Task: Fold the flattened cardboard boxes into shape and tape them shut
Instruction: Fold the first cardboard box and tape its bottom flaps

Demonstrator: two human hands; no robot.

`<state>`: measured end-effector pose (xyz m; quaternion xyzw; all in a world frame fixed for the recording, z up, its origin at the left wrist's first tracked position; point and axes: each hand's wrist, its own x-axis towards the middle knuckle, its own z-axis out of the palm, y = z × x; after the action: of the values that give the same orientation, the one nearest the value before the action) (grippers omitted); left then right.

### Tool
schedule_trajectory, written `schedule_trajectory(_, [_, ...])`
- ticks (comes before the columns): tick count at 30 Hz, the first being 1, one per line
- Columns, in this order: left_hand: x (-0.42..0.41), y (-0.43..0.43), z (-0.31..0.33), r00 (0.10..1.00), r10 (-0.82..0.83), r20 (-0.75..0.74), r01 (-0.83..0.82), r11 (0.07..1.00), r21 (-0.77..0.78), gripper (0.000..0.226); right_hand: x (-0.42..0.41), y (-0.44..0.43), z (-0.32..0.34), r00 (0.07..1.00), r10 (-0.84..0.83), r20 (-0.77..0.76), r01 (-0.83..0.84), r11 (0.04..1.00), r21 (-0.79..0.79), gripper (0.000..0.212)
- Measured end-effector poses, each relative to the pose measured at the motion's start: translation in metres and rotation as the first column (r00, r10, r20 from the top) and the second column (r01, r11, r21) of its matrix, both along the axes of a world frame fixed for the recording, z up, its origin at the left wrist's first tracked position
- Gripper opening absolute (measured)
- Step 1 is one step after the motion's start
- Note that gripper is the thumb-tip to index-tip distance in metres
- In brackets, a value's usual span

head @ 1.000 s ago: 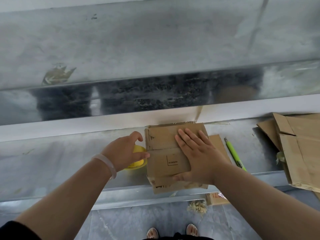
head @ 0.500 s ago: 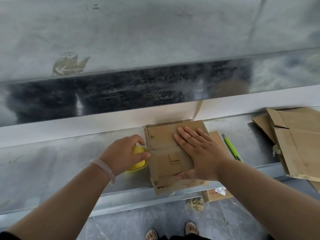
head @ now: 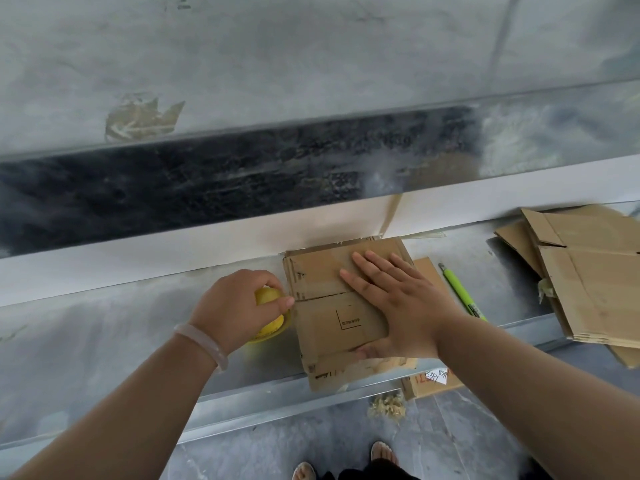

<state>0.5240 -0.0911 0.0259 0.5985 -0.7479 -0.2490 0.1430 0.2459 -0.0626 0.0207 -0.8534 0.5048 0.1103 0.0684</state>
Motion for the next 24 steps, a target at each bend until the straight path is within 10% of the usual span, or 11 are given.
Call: schedule_trajectory(24, [0.003, -0.010, -0.009, 0.999, -0.051, -0.001, 0.050, 0.976, 0.211, 0.022, 0.005, 0.001, 0.006, 0.998, 0.048, -0.034, -0.047, 0.999, 0.021, 0.106])
